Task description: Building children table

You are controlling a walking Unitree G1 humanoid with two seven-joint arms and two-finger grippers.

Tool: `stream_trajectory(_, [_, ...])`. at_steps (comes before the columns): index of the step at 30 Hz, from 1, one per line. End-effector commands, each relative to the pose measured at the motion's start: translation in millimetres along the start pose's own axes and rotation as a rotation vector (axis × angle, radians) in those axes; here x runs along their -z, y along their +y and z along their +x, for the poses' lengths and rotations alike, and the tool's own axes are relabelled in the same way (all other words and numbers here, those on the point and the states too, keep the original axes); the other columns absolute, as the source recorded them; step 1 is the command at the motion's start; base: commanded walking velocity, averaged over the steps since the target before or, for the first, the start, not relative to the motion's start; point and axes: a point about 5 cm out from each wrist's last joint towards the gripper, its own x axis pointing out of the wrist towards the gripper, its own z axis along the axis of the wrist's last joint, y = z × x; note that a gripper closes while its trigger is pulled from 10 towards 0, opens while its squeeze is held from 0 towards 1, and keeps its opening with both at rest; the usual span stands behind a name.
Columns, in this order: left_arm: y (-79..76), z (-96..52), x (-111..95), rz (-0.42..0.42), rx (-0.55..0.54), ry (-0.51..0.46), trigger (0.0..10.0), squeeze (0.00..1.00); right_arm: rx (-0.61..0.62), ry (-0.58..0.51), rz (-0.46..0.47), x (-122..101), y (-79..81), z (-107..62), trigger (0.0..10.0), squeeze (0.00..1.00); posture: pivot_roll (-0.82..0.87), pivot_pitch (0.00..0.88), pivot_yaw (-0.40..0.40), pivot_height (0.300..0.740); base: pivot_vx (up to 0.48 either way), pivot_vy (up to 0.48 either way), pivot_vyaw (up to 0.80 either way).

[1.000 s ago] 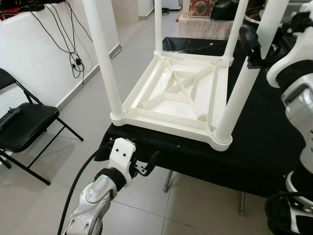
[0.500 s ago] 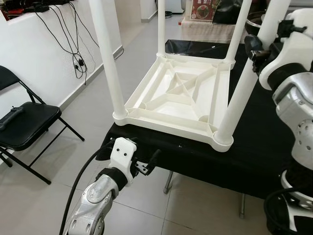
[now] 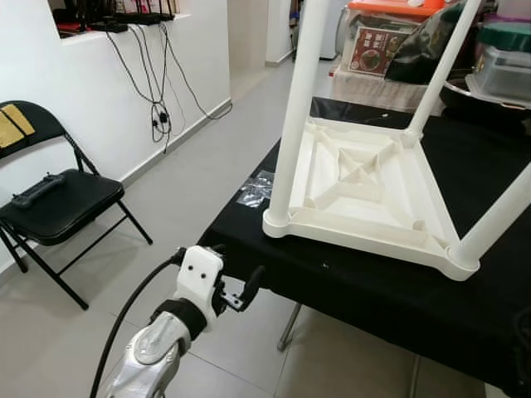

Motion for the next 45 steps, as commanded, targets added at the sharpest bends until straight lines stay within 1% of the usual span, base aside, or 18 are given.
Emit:
stream_trajectory(1, [1.3,-2.2,0.3,0.003,0.003,0.014,10.0,0.00,0.115,0.188,0.024,40.5,-19.8,1.4,10.0,0.00,-0.06,0.116,-0.024,0.740,0.000,0.000,0.00])
stream_trajectory(3, [1.2,-4.1,-0.2,0.005,0.005,0.018,10.0,0.00,0.100,0.210,0.032,46.7,-15.9,-1.8,10.0,0.00,-0.05,0.127,-0.020,0.740,0.000,0.000,0.00])
stream_trajectory(4, [2.1,-5.3,-2.9,0.012,0.009,0.020,10.0,0.00,0.078,0.263,0.048,61.5,-9.1,-7.7,10.0,0.00,-0.04,0.135,-0.008,0.740,0.000,0.000,0.00])
stream_trajectory(10, [5.7,-4.8,-9.2,0.026,0.015,0.012,10.0,0.00,0.044,0.345,0.037,93.2,0.4,-11.4,10.0,0.00,-0.03,0.146,0.000,0.740,0.000,0.000,0.00])
stream_trajectory(12, [5.7,-4.8,-9.2,0.026,0.015,0.012,10.0,0.00,0.044,0.345,0.037,93.2,0.4,-11.4,10.0,0.00,-0.03,0.146,0.000,0.740,0.000,0.000,0.00])
stream_trajectory(19, [7.8,-10.8,-15.5,0.036,0.010,0.019,10.0,0.00,0.035,0.407,-0.005,126.9,5.2,-16.8,10.0,0.00,-0.01,0.164,0.000,0.740,0.000,0.000,0.00])
stream_trajectory(24, [7.0,-12.2,-16.4,0.036,0.011,0.022,10.0,0.00,0.025,0.426,-0.026,135.8,6.7,-18.9,10.0,0.00,0.00,0.168,-0.003,0.740,0.000,0.000,0.00])
stream_trajectory(26, [7.9,-12.7,-17.8,0.037,0.007,0.024,10.0,0.00,-0.073,0.323,0.004,119.1,25.4,-15.7,10.0,0.00,0.01,0.170,-0.004,0.740,0.000,0.000,0.00])
stream_trajectory(27, [7.9,-12.7,-17.8,0.037,0.007,0.024,10.0,0.00,-0.073,0.323,0.004,119.1,25.4,-15.7,10.0,0.00,0.01,0.170,-0.004,0.740,0.000,0.000,0.00])
stream_trajectory(29, [8.5,-13.2,-19.2,0.039,0.004,0.026,10.0,0.00,-0.253,0.091,-0.002,71.8,53.6,-11.3,10.0,0.00,0.00,0.177,-0.008,0.740,0.000,0.000,0.00])
stream_trajectory(30, [8.5,-13.2,-19.2,0.039,0.004,0.026,10.0,0.00,-0.253,0.091,-0.002,71.8,53.6,-11.3,10.0,0.00,0.00,0.177,-0.008,0.740,0.000,0.000,0.00])
stream_trajectory(31, [8.4,-13.3,-19.7,0.039,0.003,0.027,10.0,0.00,-0.332,-0.003,-0.018,51.6,63.9,-12.0,10.0,0.00,0.00,0.178,-0.009,0.740,0.000,0.000,0.00])
stream_trajectory(32, [8.4,-13.3,-19.7,0.039,0.003,0.027,10.0,0.00,-0.332,-0.003,-0.018,51.6,63.9,-12.0,10.0,0.00,0.00,0.178,-0.009,0.740,0.000,0.000,0.00])
stream_trajectory(33, [7.7,-13.3,-19.5,0.037,0.004,0.029,10.0,0.00,-0.415,-0.094,-0.012,27.6,75.0,-14.4,10.0,1.00,0.00,0.176,-0.011,0.740,0.000,0.000,0.00])
stream_trajectory(34, [7.0,-12.9,-19.2,0.036,0.005,0.030,10.0,0.00,-0.469,-0.156,-0.007,9.9,82.1,-17.1,10.0,1.00,0.00,0.173,-0.014,0.740,0.000,0.000,0.00])
stream_trajectory(38, [5.9,-11.9,-18.8,0.033,0.005,0.028,10.0,0.00,-0.552,-0.223,0.018,-13.4,92.5,-23.9,10.0,1.00,-0.01,0.166,-0.017,0.740,0.000,0.000,0.00])
stream_trajectory(42, [5.5,-10.6,-19.4,0.030,0.003,0.024,10.0,0.00,-0.637,-0.232,0.030,-21.9,102.8,-33.1,10.0,1.00,-0.01,0.161,-0.021,0.740,0.000,0.000,0.00])
stream_trajectory(45, [5.2,-7.4,-19.6,0.029,0.002,0.017,10.0,0.00,-0.762,-0.176,0.022,-11.0,121.0,-54.0,10.0,1.00,-0.03,0.151,-0.022,0.740,0.000,0.000,0.00])
